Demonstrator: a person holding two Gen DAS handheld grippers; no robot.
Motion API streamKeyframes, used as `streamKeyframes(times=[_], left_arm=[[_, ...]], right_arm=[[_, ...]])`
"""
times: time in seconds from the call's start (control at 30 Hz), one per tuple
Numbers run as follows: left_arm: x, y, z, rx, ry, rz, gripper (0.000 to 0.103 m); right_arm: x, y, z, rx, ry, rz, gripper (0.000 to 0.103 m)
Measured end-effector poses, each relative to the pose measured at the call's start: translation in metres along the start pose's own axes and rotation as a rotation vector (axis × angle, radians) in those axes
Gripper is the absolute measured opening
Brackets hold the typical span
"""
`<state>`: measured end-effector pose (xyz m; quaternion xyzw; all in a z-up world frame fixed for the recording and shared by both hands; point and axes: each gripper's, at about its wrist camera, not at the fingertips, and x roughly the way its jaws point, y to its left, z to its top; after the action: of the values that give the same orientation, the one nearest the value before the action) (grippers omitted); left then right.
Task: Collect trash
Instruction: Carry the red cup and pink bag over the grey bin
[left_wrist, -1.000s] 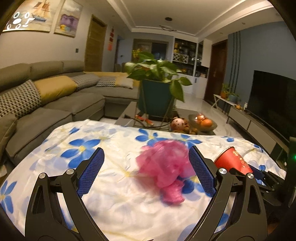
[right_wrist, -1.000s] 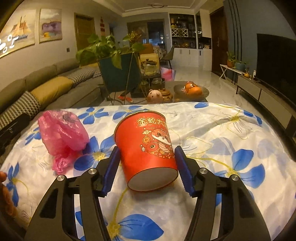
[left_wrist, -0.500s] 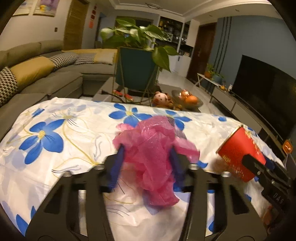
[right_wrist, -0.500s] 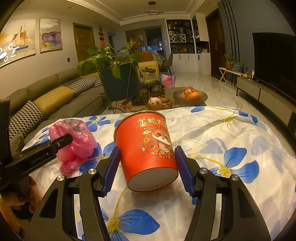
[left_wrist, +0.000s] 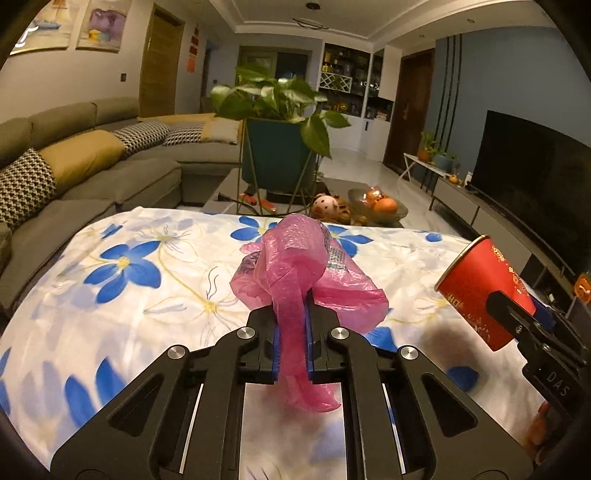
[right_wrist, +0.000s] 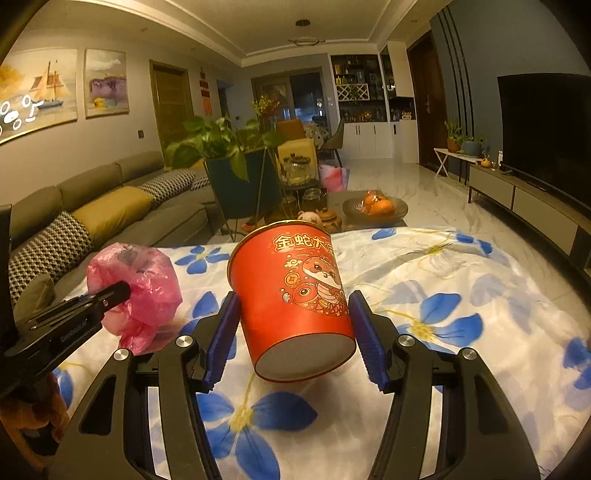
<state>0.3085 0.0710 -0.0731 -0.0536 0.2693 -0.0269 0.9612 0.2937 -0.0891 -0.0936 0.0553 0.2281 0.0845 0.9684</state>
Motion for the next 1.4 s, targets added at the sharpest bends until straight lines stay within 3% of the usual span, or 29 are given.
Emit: streamKeyframes(times=[0.27,0.57,0.97,1.4], left_arm=[[-0.059,-0.027,-0.007,0.059,-0.088,0.038,0.009],[-0.105,-0.074,-0.017,0.126,-0.136,-0.005,0.009],[-0.128,-0.139,-0.028,0.194,-0.153,-0.085,0.009],[-0.132,-0.214,-0.042,0.275,-0.153,-0.189,0.009]], right_arm=[[-0.060,-0.014,-0.001,0.017,-0.062,0.000,0.059],[-0.120,-0.037,-0.007,0.040,-0.118,-0.033,0.059],[-0.179,-0.075,-0.019,0.078,-0.177,-0.104,0.059],[-0.214,-0.125,-0.027,0.112,-0.214,-0.209,0.059]])
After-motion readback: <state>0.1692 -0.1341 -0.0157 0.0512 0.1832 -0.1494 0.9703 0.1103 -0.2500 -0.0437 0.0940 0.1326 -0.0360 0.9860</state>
